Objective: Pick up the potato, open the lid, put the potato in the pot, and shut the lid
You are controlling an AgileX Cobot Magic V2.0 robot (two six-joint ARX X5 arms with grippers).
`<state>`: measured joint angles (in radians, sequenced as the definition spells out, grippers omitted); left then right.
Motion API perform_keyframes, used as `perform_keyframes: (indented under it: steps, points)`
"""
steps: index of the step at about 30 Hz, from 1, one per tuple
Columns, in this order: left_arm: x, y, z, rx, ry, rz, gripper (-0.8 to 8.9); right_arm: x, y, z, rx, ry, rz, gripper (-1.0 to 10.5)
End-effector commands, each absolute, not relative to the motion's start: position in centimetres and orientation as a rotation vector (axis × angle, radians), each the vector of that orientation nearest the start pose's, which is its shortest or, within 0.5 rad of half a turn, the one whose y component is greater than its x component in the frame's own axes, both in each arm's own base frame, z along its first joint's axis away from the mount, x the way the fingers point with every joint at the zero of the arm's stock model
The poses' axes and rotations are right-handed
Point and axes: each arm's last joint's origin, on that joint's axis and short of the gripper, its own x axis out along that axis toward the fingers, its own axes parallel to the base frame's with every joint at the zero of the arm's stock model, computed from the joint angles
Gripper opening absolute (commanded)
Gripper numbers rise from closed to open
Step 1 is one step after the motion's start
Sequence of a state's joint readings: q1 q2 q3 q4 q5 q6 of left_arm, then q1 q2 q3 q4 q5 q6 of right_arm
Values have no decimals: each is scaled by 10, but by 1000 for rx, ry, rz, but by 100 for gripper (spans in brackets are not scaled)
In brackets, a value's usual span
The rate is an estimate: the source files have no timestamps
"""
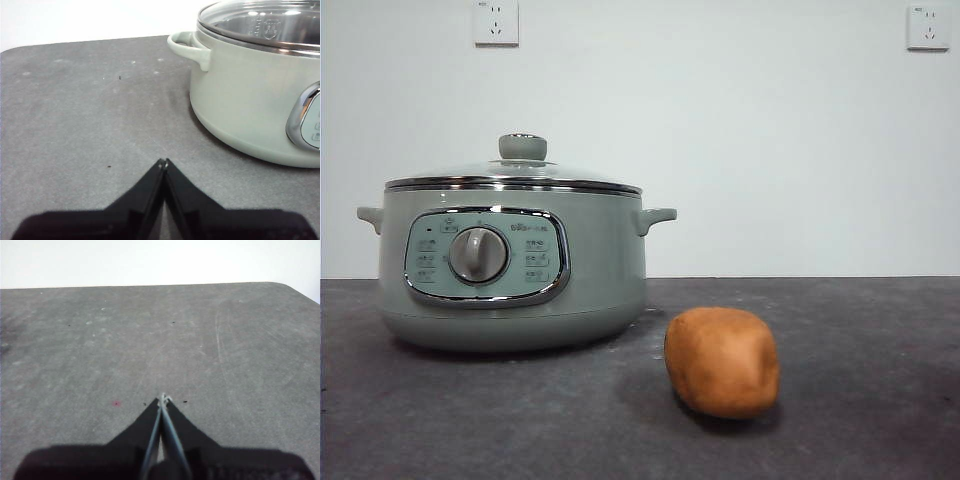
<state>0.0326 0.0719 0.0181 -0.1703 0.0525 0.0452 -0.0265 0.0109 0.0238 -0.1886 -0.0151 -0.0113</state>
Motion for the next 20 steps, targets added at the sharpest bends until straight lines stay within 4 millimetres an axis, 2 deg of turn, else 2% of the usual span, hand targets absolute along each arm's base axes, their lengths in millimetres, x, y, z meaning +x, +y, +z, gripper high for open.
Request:
perform_keyframes:
  steps: [1, 12, 16, 18, 20]
  points:
    - [99, 2, 145, 41, 220, -28, -3, 96, -2, 150, 14, 177, -15, 0]
    - [99, 2, 149, -11, 201, -25, 1, 95, 0, 156, 289, 166, 40, 8]
    - [98, 2, 158, -28, 202, -25, 9, 93, 1, 165, 378, 157, 75, 129]
    - [97, 2, 166, -38, 190, -25, 75, 92, 2, 172, 408, 147, 116, 172]
    - [96, 1, 176, -58, 173, -33, 183, 90, 4, 180, 429, 139, 161, 197]
